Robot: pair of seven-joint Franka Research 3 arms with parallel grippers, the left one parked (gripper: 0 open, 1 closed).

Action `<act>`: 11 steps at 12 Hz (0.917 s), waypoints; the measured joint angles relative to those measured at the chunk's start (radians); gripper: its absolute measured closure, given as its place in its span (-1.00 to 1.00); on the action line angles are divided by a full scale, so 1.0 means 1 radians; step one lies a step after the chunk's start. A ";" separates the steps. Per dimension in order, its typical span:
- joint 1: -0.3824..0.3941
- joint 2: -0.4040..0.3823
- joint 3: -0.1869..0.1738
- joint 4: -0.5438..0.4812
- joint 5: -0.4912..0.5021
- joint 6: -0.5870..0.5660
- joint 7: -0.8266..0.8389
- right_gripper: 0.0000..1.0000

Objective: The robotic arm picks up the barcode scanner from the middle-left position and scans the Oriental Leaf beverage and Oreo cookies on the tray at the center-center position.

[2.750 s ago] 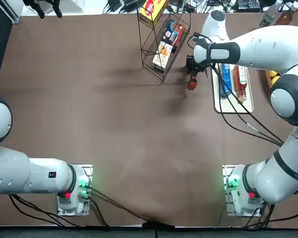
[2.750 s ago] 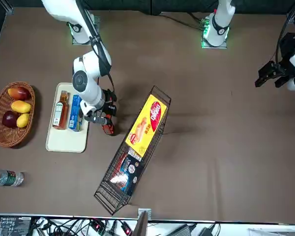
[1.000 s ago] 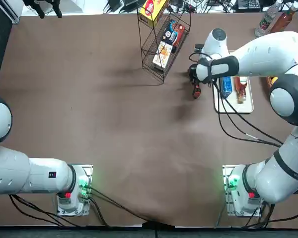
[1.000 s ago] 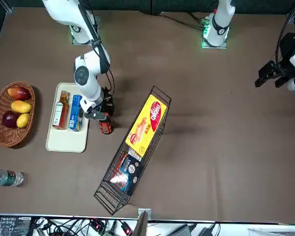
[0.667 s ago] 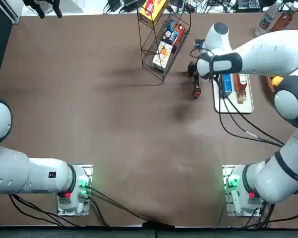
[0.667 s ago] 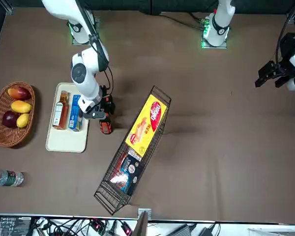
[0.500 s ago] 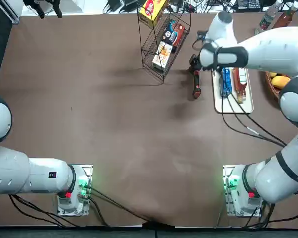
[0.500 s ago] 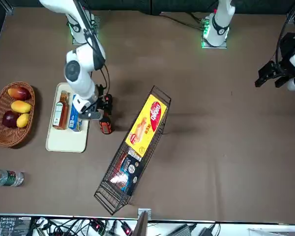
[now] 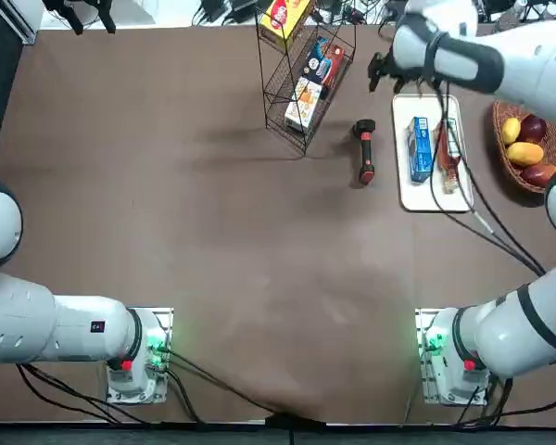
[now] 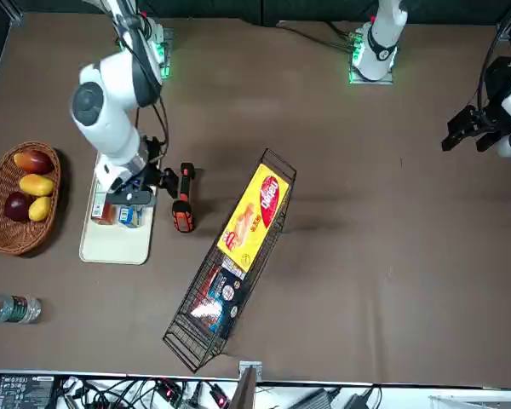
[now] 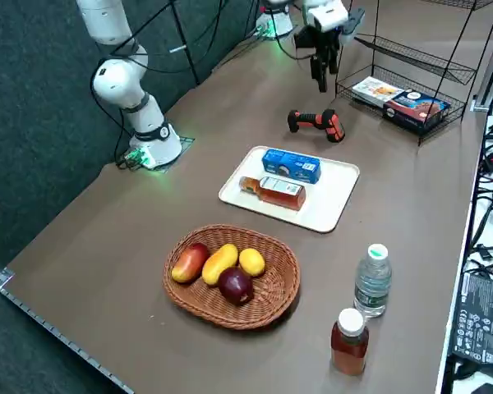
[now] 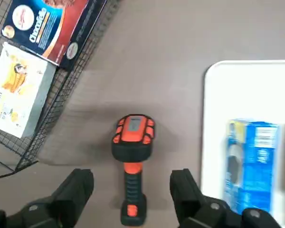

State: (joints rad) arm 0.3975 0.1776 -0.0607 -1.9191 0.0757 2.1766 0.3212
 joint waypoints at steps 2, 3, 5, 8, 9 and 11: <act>-0.015 -0.006 -0.020 0.108 -0.024 -0.140 -0.010 -1.00; -0.029 -0.008 -0.026 0.159 -0.027 -0.206 -0.026 -1.00; -0.052 -0.011 -0.032 0.240 -0.027 -0.309 -0.066 -1.00; -0.089 -0.017 -0.043 0.325 -0.028 -0.445 -0.123 -1.00; -0.108 -0.019 -0.047 0.347 -0.028 -0.493 -0.154 -1.00; -0.147 -0.038 -0.053 0.375 -0.028 -0.553 -0.224 -1.00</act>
State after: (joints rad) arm 0.2507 0.1398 -0.1135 -1.5438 0.0479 1.6236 0.0970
